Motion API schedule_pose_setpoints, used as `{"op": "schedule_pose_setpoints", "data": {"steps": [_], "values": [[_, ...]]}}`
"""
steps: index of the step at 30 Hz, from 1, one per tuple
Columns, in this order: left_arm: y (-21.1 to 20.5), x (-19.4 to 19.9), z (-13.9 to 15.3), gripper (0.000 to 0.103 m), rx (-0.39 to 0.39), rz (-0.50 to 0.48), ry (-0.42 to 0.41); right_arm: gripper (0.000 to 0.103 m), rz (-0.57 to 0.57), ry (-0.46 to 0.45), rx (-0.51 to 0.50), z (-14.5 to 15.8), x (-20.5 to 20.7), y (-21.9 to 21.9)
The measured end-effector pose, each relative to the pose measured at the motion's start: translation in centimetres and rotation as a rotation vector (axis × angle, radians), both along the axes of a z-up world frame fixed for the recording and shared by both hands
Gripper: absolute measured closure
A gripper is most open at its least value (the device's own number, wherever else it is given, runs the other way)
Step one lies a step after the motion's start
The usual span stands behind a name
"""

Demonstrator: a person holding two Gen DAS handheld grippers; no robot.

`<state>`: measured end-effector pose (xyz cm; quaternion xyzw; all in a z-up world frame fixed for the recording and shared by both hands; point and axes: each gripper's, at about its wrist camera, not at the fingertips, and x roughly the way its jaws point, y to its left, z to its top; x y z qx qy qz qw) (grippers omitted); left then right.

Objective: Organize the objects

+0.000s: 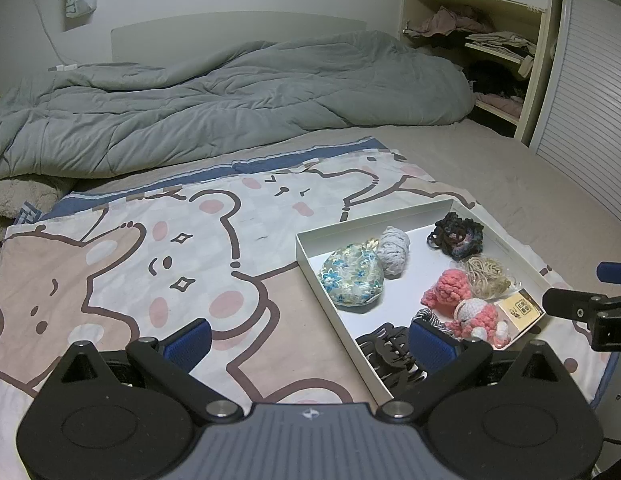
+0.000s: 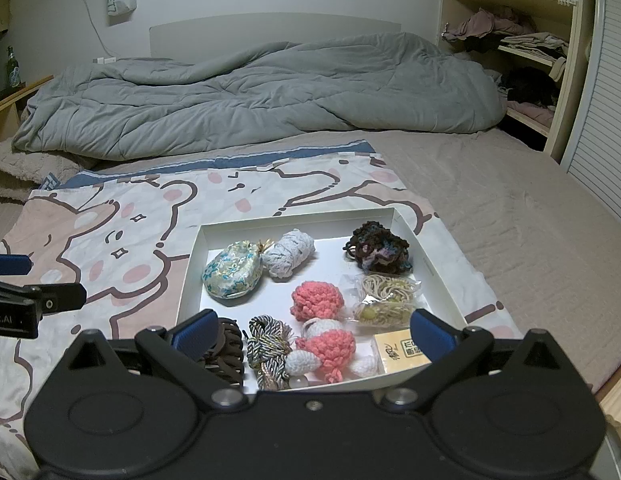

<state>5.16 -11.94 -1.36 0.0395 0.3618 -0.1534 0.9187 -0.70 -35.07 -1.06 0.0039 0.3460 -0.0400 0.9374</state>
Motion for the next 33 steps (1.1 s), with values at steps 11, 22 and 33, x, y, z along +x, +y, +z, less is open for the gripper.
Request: {"op": "schedule_pose_setpoints", "data": {"steps": [11,22,33], "values": [[0.05,0.06,0.01,0.000,0.002,-0.001,0.000,0.000,0.002,0.001,-0.001,-0.01,0.05,0.13],[0.14,0.06,-0.09,0.000,0.002,-0.006,0.003,0.000,0.001,0.002,0.000,0.00,0.04,0.15],[-0.07,0.15,-0.03,0.000,0.004,-0.011,0.006,0.000,0.001,0.002,0.001,0.00,0.02,0.13]]}}
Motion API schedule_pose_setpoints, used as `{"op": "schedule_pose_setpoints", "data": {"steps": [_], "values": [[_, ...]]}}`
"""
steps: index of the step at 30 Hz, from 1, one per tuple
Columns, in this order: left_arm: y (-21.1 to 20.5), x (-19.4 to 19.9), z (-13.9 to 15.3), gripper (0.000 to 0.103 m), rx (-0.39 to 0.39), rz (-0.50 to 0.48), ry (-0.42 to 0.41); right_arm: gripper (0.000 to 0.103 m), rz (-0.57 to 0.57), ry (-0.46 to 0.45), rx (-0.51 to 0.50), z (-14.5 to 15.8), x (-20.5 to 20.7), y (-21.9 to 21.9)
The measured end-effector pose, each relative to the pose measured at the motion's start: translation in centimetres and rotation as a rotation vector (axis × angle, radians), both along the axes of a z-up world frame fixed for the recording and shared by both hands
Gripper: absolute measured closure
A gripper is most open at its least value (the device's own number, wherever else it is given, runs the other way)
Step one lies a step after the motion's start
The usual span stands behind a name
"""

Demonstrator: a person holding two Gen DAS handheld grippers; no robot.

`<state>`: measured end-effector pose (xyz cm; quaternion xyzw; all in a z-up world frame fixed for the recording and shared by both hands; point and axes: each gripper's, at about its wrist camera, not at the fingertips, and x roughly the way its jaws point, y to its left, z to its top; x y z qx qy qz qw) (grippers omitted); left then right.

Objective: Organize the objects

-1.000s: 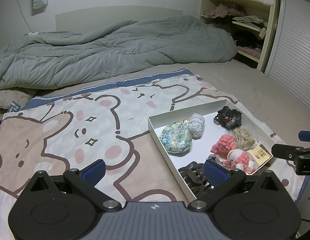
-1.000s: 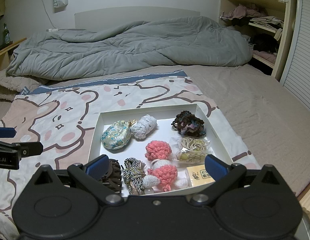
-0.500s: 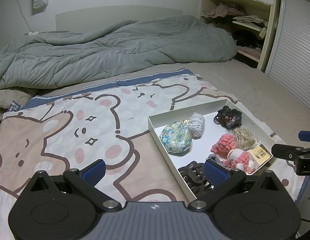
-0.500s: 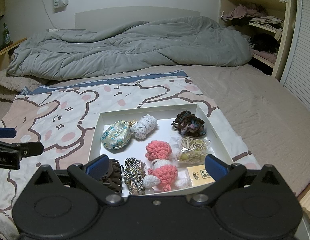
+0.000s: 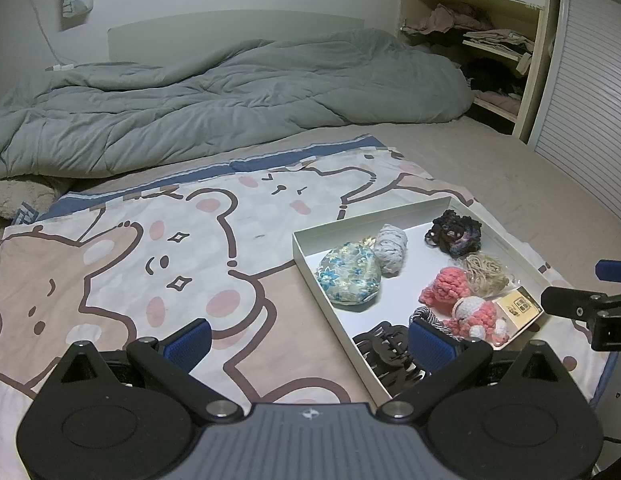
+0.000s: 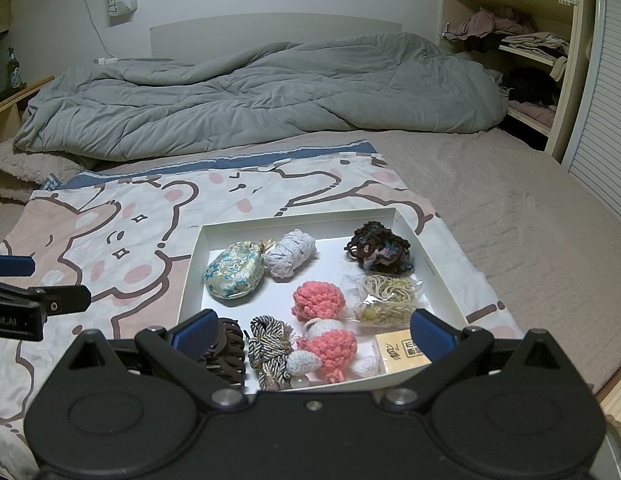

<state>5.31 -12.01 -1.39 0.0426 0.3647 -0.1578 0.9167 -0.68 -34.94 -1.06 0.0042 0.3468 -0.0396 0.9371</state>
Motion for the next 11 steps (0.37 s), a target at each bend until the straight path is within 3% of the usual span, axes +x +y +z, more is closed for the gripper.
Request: {"op": "schedule_pose_setpoints", "data": {"steps": [11], "values": [[-0.13,-0.01,-0.03,0.000,-0.004,-0.005,0.006,0.000,0.000,0.000,0.000,0.04,-0.01,-0.01]]}}
